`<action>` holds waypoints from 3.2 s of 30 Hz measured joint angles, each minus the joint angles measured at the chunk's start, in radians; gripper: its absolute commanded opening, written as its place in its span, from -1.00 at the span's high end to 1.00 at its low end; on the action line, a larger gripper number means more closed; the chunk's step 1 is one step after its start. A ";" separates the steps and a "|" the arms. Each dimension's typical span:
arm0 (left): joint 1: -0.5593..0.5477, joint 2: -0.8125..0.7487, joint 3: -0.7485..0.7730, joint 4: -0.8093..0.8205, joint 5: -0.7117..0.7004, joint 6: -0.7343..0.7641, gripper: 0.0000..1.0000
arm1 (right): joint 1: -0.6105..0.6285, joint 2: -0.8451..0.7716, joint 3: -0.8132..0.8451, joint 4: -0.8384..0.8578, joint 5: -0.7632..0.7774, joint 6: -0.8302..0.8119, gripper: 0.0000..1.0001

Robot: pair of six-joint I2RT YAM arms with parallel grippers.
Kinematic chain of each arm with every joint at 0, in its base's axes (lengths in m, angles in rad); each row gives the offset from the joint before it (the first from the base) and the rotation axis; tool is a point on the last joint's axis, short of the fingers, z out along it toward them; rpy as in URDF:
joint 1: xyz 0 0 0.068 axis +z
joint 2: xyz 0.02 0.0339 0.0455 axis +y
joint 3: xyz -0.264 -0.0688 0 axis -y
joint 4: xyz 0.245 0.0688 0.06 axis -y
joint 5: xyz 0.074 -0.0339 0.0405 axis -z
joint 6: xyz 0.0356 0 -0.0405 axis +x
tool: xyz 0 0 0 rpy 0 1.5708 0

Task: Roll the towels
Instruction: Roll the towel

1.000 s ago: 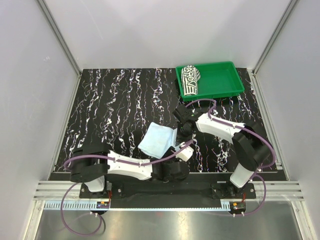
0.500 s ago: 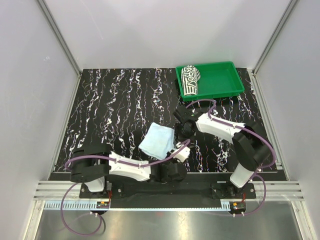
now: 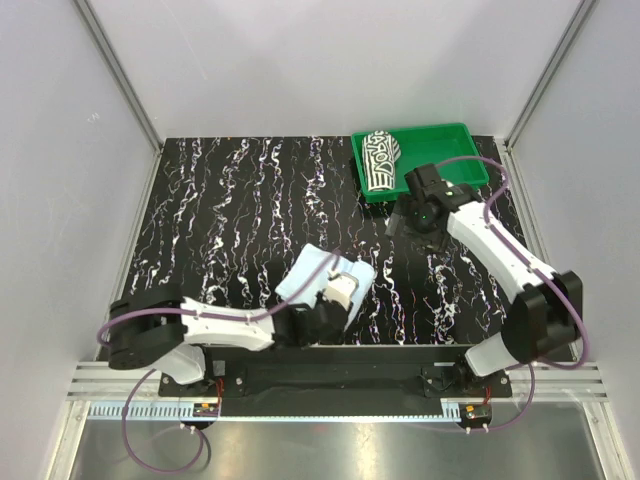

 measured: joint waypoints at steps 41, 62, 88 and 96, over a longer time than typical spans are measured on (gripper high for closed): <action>0.606 -0.594 -0.111 0.082 0.599 -0.231 -0.04 | 0.075 -0.293 -0.679 0.776 -0.382 0.204 -0.97; -0.214 0.251 0.566 -0.472 -0.164 0.075 -0.22 | -0.043 -0.435 -0.354 0.224 0.126 0.155 -0.99; -0.145 0.337 0.405 -0.330 -0.075 -0.009 0.36 | -0.057 -0.438 -0.381 0.190 0.125 0.151 -0.99; -0.070 0.298 0.334 -0.230 -0.055 -0.017 0.62 | -0.057 -0.435 -0.382 0.190 0.124 0.147 -0.98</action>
